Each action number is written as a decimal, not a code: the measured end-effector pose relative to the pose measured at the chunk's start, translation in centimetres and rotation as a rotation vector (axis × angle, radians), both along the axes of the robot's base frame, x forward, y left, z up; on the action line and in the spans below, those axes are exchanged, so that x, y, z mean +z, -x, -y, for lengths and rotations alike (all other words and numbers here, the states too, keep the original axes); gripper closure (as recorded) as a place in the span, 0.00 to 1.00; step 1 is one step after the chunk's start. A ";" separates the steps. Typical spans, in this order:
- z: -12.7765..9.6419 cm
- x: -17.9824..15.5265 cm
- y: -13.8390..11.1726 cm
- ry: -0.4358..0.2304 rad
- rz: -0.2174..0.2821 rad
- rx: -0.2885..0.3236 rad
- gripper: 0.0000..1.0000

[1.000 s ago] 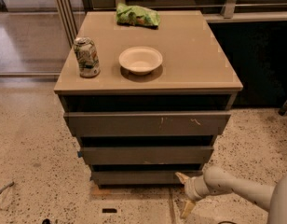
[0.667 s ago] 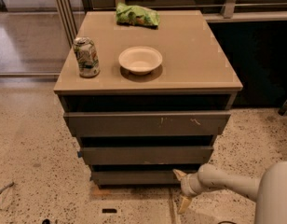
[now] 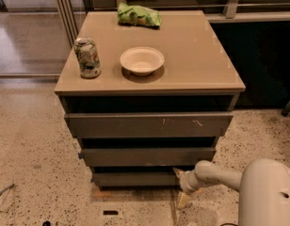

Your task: Open bottom drawer

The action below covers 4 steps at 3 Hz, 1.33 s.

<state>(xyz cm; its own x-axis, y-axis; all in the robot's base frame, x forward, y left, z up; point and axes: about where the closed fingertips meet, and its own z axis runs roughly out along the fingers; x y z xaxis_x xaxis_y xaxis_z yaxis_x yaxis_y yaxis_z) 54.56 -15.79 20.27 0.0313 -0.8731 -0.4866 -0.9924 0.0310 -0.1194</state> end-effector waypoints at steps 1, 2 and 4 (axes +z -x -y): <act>0.0 0.0 0.0 0.000 0.000 0.000 0.00; -0.1 -0.8 -0.4 0.003 0.011 0.008 0.00; -0.5 -4.4 -2.8 0.012 -0.014 0.026 0.00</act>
Offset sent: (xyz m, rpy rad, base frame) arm 0.0140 -0.0015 -0.0180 -0.0121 -0.0368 0.0159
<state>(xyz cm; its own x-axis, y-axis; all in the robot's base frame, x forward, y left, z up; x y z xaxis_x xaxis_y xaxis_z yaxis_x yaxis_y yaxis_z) 57.40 -15.29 15.89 0.0479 -0.8776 -0.4770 -0.9944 0.0034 -0.1061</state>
